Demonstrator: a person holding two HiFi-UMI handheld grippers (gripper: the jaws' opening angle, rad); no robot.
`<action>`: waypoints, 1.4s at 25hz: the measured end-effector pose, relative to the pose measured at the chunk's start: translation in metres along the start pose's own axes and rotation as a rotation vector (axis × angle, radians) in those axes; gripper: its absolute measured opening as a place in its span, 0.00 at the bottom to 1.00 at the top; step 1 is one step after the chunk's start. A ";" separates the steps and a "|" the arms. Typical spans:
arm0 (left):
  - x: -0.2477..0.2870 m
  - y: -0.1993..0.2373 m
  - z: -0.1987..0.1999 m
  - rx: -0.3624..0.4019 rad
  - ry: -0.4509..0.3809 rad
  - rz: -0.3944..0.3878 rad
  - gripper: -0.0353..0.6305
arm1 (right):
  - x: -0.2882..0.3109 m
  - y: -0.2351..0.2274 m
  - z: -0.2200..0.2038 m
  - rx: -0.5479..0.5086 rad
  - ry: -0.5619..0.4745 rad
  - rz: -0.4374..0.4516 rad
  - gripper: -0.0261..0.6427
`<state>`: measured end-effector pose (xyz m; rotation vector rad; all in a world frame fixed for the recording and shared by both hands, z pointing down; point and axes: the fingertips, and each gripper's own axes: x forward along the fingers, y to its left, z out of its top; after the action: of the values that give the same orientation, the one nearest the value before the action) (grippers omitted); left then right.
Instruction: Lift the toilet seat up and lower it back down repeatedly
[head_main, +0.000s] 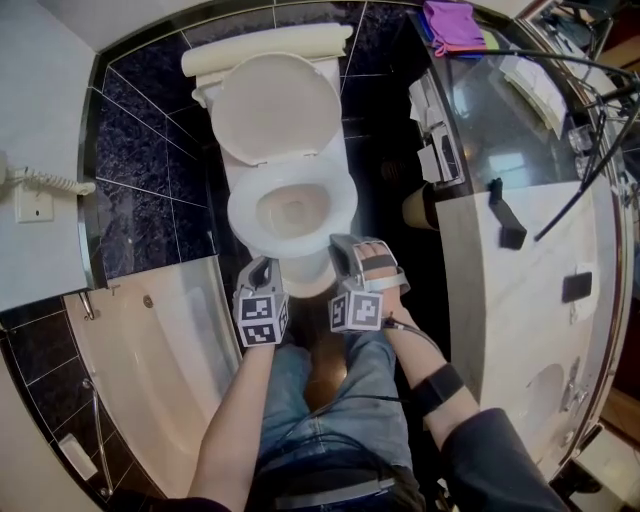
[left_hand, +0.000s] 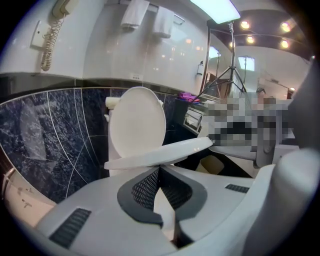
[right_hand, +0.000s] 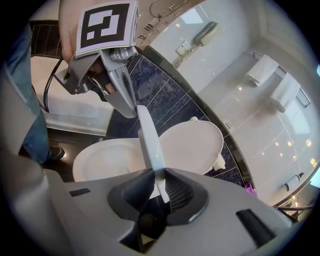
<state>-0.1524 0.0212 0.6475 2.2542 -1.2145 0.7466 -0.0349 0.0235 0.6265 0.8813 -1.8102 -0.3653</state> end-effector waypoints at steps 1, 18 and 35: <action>0.000 -0.002 -0.006 -0.002 0.004 -0.003 0.05 | -0.001 0.006 -0.002 -0.002 0.003 0.007 0.16; 0.009 -0.025 -0.113 -0.065 0.104 -0.038 0.05 | -0.021 0.102 -0.048 0.005 0.065 0.114 0.06; 0.063 -0.037 -0.272 -0.021 0.293 -0.074 0.05 | 0.051 0.126 -0.112 0.167 0.116 0.055 0.06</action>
<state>-0.1571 0.1725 0.8856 2.0706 -0.9896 0.9896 0.0060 0.0900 0.7845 0.9457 -1.7714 -0.1261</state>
